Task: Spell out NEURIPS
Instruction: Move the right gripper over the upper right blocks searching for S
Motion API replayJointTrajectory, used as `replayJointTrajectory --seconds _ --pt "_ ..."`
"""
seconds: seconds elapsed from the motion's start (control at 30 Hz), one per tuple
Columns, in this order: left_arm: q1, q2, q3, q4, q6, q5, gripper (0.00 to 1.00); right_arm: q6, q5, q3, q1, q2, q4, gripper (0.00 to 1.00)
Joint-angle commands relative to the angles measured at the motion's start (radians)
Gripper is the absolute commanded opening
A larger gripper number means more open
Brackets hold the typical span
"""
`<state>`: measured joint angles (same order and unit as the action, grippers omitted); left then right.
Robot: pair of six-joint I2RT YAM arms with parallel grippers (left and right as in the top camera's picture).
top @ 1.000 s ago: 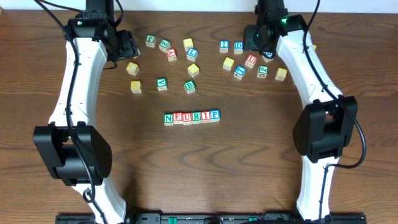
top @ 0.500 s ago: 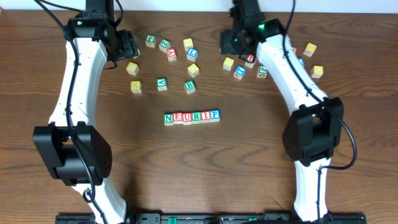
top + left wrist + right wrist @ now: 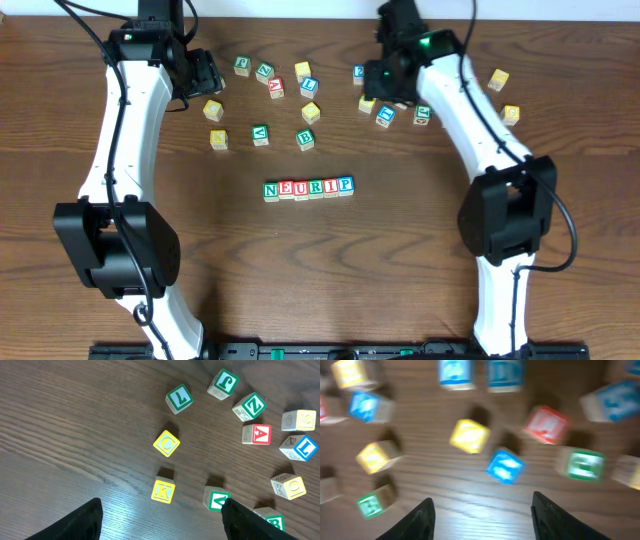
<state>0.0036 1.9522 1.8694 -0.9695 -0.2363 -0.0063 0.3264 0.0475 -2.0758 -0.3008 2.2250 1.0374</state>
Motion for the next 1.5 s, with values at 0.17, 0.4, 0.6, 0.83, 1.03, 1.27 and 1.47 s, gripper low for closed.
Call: replayJointTrajectory --seconds 0.17,0.4,0.6,0.83,1.03,1.27,1.47 --pt "-0.003 -0.003 -0.016 -0.006 -0.013 -0.006 0.75 0.009 -0.033 -0.002 0.169 0.003 0.098 0.72" --pt "-0.003 -0.003 -0.016 -0.006 -0.013 -0.006 0.75 -0.01 -0.047 -0.002 0.228 0.003 0.116 0.76" --pt "-0.003 -0.003 -0.016 -0.006 -0.013 -0.006 0.75 -0.01 -0.074 0.003 0.254 0.003 0.132 0.75" --pt "-0.003 -0.003 -0.016 -0.006 -0.012 -0.006 0.75 -0.01 -0.133 0.045 0.263 0.003 0.141 0.76" --pt "-0.003 -0.003 -0.016 -0.005 -0.012 -0.006 0.75 -0.01 -0.131 0.061 0.285 0.003 0.14 0.76" --pt "-0.003 -0.003 -0.016 -0.005 -0.012 -0.006 0.75 -0.01 -0.127 0.065 0.286 0.003 0.141 0.76" --pt "-0.003 -0.003 -0.016 -0.005 -0.012 -0.006 0.75 -0.01 -0.127 0.084 0.287 0.003 0.134 0.75"
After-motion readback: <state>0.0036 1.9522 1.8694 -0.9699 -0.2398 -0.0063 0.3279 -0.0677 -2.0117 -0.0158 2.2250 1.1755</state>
